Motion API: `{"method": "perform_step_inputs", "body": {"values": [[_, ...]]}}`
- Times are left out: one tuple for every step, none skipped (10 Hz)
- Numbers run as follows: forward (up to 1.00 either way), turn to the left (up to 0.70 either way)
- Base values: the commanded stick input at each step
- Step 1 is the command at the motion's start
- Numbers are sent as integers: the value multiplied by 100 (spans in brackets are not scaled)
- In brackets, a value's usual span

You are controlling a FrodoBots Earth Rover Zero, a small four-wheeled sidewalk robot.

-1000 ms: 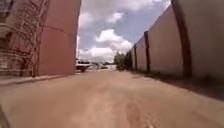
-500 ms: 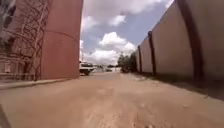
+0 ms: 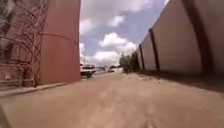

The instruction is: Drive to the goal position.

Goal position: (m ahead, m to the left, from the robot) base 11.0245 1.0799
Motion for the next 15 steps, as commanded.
{"method": "perform_step_inputs", "body": {"values": [[60,10],[60,7],[60,9],[60,10],[60,10],[60,10],[60,11],[60,12],[60,12],[60,12],[60,12],[60,12],[60,12],[60,12],[60,12]]}}
